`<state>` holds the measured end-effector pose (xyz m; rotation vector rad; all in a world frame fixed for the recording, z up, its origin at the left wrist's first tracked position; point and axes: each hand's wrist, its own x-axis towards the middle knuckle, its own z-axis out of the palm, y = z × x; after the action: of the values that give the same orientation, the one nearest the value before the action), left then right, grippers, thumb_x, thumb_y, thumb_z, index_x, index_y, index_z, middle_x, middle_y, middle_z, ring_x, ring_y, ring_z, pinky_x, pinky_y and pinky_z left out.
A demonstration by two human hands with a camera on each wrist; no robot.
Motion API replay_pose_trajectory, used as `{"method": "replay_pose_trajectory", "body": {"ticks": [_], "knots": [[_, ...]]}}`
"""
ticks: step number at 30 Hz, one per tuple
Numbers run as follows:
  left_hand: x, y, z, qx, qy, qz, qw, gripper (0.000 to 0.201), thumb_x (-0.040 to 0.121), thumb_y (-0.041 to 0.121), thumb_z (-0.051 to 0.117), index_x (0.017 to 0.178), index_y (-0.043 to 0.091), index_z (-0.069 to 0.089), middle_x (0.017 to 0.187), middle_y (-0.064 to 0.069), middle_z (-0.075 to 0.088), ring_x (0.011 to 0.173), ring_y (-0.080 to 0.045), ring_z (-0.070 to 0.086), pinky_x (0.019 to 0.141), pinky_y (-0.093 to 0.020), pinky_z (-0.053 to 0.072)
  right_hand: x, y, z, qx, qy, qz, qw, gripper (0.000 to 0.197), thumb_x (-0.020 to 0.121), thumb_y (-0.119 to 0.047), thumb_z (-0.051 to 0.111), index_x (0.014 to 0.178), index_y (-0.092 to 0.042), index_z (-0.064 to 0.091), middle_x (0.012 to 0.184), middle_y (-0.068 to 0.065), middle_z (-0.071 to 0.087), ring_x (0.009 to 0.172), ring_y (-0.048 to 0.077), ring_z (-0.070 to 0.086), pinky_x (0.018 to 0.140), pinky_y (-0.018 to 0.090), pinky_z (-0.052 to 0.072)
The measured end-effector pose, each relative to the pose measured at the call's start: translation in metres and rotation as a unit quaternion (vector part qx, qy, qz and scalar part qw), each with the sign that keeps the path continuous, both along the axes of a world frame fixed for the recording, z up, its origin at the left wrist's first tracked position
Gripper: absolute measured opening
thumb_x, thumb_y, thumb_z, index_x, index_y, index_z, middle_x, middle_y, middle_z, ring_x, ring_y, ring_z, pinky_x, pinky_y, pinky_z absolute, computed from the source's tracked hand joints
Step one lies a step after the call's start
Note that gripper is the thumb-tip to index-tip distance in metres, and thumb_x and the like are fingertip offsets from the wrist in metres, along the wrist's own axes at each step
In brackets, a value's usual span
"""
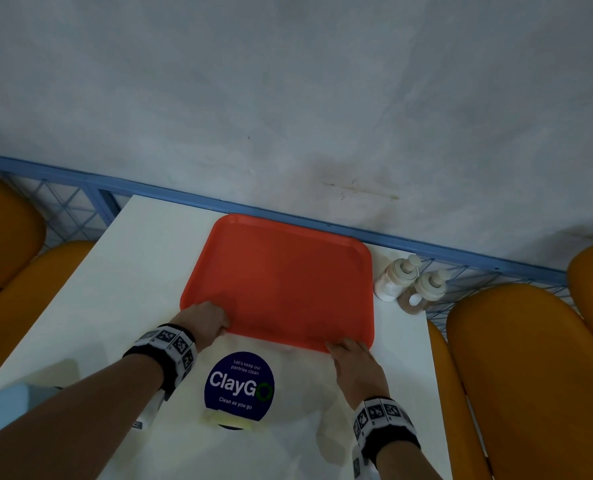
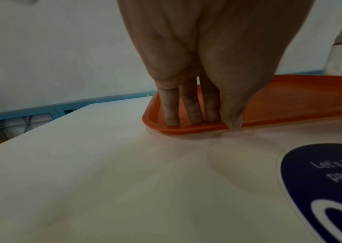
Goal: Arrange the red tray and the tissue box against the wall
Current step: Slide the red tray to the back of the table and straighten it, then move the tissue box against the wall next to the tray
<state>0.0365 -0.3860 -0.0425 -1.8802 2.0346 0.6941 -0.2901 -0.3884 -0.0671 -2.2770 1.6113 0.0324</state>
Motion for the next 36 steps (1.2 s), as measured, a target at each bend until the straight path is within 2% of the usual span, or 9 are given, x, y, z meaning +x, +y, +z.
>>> {"method": "replay_pose_trajectory", "body": {"ticks": [4, 8, 15, 20, 26, 28, 31, 33, 36], "knots": [[-0.002, 0.002, 0.001, -0.004, 0.004, 0.007, 1.000, 0.020, 0.097, 0.021, 0.049, 0.100, 0.019, 0.069, 0.103, -0.001, 0.070, 0.092, -0.022, 0.065, 0.085, -0.038, 0.055, -0.001, -0.003, -0.002, -0.009, 0.000, 0.006, 1.000, 0.037, 0.093, -0.010, 0.049, 0.125, -0.027, 0.054, 0.117, -0.008, 0.058, 0.108, 0.018, 0.048, 0.080, 0.037, 0.055], [-0.002, 0.002, 0.003, 0.000, 0.014, 0.010, 1.000, 0.023, 0.096, 0.021, 0.049, 0.111, 0.020, 0.067, 0.113, -0.002, 0.069, 0.099, -0.023, 0.065, 0.090, -0.039, 0.054, 0.001, -0.006, -0.002, -0.008, -0.005, 0.007, 1.000, 0.036, 0.093, -0.011, 0.049, 0.124, -0.027, 0.055, 0.116, -0.006, 0.058, 0.106, 0.020, 0.049, 0.080, 0.038, 0.054], [0.013, 0.039, 0.019, -0.008, 0.040, -0.009, 0.999, 0.042, 0.096, 0.032, 0.049, 0.138, 0.026, 0.046, 0.140, -0.002, 0.051, 0.122, -0.024, 0.053, 0.102, -0.044, 0.048, 0.016, 0.008, 0.018, 0.035, 0.007, -0.008, 0.999, 0.045, 0.095, -0.028, 0.050, 0.138, -0.023, 0.039, 0.136, -0.001, 0.047, 0.126, 0.024, 0.038, 0.099, 0.040, 0.044], [0.056, 0.100, 0.051, -0.056, 0.093, -0.019, 0.994, 0.045, 0.095, 0.029, 0.051, 0.139, 0.026, 0.045, 0.145, -0.003, 0.046, 0.128, -0.024, 0.047, 0.107, -0.041, 0.042, 0.058, 0.065, 0.038, -0.005, -0.063, -0.019, 0.998, 0.045, 0.093, -0.021, 0.056, 0.136, -0.017, 0.044, 0.137, 0.007, 0.048, 0.126, 0.027, 0.038, 0.100, 0.043, 0.042], [0.147, 0.198, 0.076, -0.135, 0.147, 0.058, 0.978, 0.044, 0.093, 0.043, 0.054, 0.136, 0.031, 0.047, 0.136, -0.002, 0.052, 0.122, -0.022, 0.050, 0.105, -0.042, 0.044, 0.148, 0.169, 0.046, -0.015, -0.137, 0.017, 0.990, 0.038, 0.091, -0.021, 0.060, 0.128, -0.014, 0.053, 0.130, 0.008, 0.054, 0.119, 0.028, 0.044, 0.095, 0.042, 0.045], [0.178, 0.230, 0.077, -0.147, 0.138, 0.095, 0.975, 0.053, 0.089, 0.054, 0.055, 0.137, 0.033, 0.044, 0.140, -0.001, 0.048, 0.125, -0.023, 0.048, 0.105, -0.043, 0.043, 0.184, 0.203, 0.050, -0.014, -0.175, 0.029, 0.984, 0.038, 0.091, -0.024, 0.061, 0.127, -0.017, 0.054, 0.128, 0.005, 0.055, 0.119, 0.027, 0.046, 0.095, 0.039, 0.043], [0.216, 0.272, 0.069, -0.139, 0.125, 0.137, 0.973, 0.087, 0.071, 0.078, 0.055, 0.143, 0.035, 0.031, 0.151, -0.001, 0.038, 0.132, -0.026, 0.042, 0.109, -0.048, 0.039, 0.233, 0.253, 0.058, -0.010, -0.223, 0.053, 0.973, 0.043, 0.090, -0.037, 0.060, 0.129, -0.023, 0.050, 0.129, 0.000, 0.053, 0.121, 0.020, 0.044, 0.099, 0.033, 0.039], [0.240, 0.297, 0.055, -0.102, 0.135, 0.141, 0.976, 0.112, 0.056, 0.088, 0.056, 0.147, 0.035, 0.018, 0.157, -0.001, 0.029, 0.138, -0.028, 0.035, 0.111, -0.053, 0.036, 0.264, 0.289, 0.061, 0.021, -0.241, 0.053, 0.969, 0.056, 0.088, -0.048, 0.058, 0.136, -0.024, 0.042, 0.137, -0.001, 0.047, 0.125, 0.017, 0.040, 0.101, 0.031, 0.036], [0.258, 0.315, 0.041, -0.068, 0.127, 0.102, 0.984, 0.130, 0.047, 0.091, 0.057, 0.150, 0.031, 0.005, 0.161, -0.002, 0.018, 0.145, -0.028, 0.024, 0.116, -0.055, 0.028, 0.300, 0.330, 0.058, 0.071, -0.263, 0.025, 0.962, 0.088, 0.077, -0.066, 0.061, 0.144, -0.024, 0.023, 0.150, -0.002, 0.030, 0.133, 0.015, 0.030, 0.104, 0.032, 0.034]]}}
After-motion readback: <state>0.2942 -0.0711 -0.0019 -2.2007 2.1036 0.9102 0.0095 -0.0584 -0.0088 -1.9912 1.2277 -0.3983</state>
